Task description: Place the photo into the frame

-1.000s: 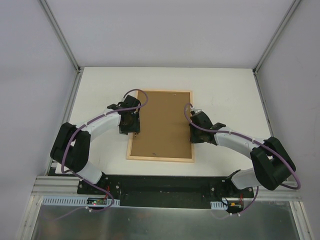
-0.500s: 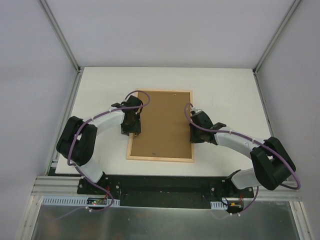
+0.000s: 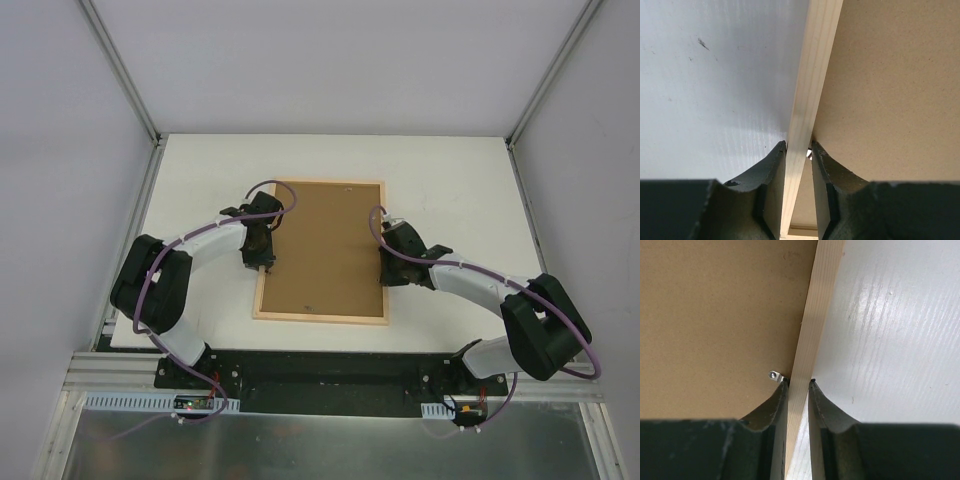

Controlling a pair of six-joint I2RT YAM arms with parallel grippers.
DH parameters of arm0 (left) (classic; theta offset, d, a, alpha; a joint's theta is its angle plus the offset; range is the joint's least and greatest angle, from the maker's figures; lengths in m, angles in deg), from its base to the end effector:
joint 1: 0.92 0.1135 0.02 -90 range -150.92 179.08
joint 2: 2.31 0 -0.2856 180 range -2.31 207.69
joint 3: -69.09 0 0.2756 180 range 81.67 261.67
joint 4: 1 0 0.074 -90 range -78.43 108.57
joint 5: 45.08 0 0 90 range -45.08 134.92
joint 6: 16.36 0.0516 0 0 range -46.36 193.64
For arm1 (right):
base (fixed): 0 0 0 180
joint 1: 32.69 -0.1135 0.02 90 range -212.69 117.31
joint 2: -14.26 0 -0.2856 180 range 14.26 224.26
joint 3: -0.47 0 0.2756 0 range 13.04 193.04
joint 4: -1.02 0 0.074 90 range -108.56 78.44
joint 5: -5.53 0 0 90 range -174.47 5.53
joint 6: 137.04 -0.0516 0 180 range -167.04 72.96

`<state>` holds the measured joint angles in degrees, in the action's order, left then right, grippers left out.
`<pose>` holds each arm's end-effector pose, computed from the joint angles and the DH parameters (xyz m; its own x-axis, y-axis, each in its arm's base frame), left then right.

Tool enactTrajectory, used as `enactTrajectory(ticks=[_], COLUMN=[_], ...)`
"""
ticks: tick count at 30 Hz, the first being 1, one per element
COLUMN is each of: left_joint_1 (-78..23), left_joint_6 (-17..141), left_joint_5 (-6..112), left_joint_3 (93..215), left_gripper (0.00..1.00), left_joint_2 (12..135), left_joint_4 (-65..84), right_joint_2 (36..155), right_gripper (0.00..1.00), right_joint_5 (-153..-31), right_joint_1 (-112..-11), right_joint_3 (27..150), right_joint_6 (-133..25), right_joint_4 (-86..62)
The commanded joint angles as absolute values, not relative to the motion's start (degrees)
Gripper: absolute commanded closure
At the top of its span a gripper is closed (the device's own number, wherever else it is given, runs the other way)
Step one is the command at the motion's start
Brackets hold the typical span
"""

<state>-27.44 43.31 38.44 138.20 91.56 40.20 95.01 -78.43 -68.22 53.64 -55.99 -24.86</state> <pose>0.3073 -0.1469 0.1686 -0.9086 -0.1074 -0.4037 -0.0652 0.9910 -0.1168 0.2416 0.1658 0.1671 -0.7279 -0.3297 -0.6013 -0.4188 0.9080 0.0091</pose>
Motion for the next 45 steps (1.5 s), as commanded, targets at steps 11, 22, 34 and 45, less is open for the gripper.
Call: enactTrajectory(ticks=[11,22,34,45], left_joint_1=[-27.46,-27.64,-28.34,-28.43], left_joint_6=[42.26,41.91,41.12,41.12], left_joint_5=[38.95,42.55,42.20,42.37], left_joint_3=[135.81,135.81,132.29,132.73], left_gripper=[1.00,1.00,0.92,0.77], left_joint_2=[91.91,91.03,89.10,89.54], left_joint_4=[39.26,39.09,38.56,38.29], right_joint_2=[95.99,95.91,96.52,96.52], right_gripper=[0.86,0.86,0.86,0.87], right_joint_5=[-78.14,-78.67,-79.37,-79.37], right_joint_1=[-67.76,-67.76,-67.85,-67.76], right_joint_3=[52.77,52.68,53.21,52.85], right_joint_6=[-54.51,-55.12,-55.56,-55.91], right_joint_4=[-26.06,-26.32,-26.23,-26.15])
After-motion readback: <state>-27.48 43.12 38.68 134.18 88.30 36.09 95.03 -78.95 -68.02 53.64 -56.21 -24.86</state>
